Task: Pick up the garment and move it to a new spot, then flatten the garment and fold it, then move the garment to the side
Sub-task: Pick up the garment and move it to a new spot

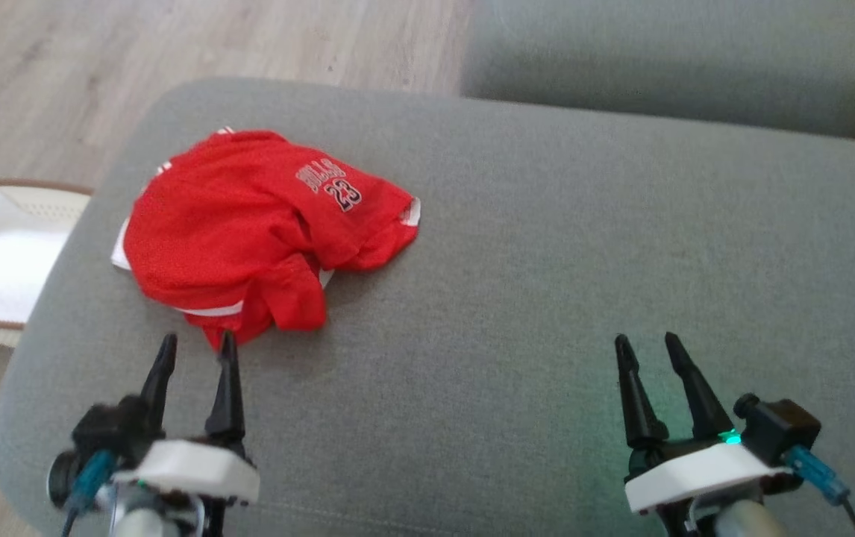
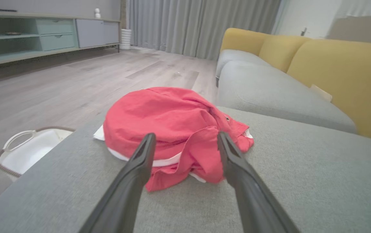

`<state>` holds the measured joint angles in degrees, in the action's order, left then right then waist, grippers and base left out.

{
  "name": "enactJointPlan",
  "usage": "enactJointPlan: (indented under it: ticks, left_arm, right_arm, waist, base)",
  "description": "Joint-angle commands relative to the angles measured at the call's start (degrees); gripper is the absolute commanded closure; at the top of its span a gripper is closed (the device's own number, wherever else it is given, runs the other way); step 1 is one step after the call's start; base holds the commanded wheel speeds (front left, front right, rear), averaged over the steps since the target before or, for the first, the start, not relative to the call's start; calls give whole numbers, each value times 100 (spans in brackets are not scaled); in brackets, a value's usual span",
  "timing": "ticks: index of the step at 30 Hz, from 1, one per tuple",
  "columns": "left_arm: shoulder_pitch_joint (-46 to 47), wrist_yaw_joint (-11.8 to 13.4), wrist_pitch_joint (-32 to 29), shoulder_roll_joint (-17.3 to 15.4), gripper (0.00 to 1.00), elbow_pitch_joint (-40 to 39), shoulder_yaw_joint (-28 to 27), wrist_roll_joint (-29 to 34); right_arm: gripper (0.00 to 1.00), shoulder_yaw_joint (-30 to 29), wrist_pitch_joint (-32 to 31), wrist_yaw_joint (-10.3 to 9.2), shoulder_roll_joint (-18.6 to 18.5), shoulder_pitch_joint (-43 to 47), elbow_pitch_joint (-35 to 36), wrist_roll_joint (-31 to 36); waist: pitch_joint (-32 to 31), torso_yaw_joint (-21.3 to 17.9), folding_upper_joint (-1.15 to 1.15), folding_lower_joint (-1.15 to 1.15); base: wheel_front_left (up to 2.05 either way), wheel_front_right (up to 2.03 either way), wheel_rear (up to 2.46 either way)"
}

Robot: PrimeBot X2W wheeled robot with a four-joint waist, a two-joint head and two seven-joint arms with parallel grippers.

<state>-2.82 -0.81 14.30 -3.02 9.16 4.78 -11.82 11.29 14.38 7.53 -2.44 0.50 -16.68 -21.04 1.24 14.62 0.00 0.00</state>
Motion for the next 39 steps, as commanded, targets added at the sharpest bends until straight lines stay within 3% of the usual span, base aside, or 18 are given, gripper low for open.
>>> enactJointPlan:
  ticks: [1, 7, 19, 27, 29, 39]
  left_arm:
    - [602, -76, 70, -24, 0, -43, -172, 151]
    - [1654, -315, -4, -252, 0, 859, 42, 410]
    - [4288, -575, -1459, -1014, 0, 3204, 305, 527]
    - [4822, -585, -1701, -1160, 0, 4096, 365, 489]
    - [4881, -577, -1683, -1154, 100, 4233, 388, 485]
    - [4902, -306, -392, -1088, 100, 4209, 390, 471]
  right_arm:
    - [0, 77, 62, -4, -43, -348, 212, 85]
    - [0, -70, 62, -4, -43, -541, 244, 217]
    - [0, -97, 62, -4, -43, -920, 338, 236]
    - [0, -95, 62, -4, -43, -1038, 330, 211]
    - [0, -105, 62, -4, -43, -1043, 312, 200]
    - [0, -22, 62, -4, -43, -1002, 148, 155]
  waist:
    - [259, -134, 0, 0]
    - [705, -301, 0, 0]
    - [1519, -832, 0, 0]
    - [1639, -974, 0, 0]
    - [1629, -989, 0, 0]
    - [1203, -1071, 0, 0]
  base:
    - [0, 0, 0]
    - [0, 0, 0]
    - [0, 0, 0]
    - [0, 0, 0]
    - [0, 0, 0]
    - [0, 0, 0]
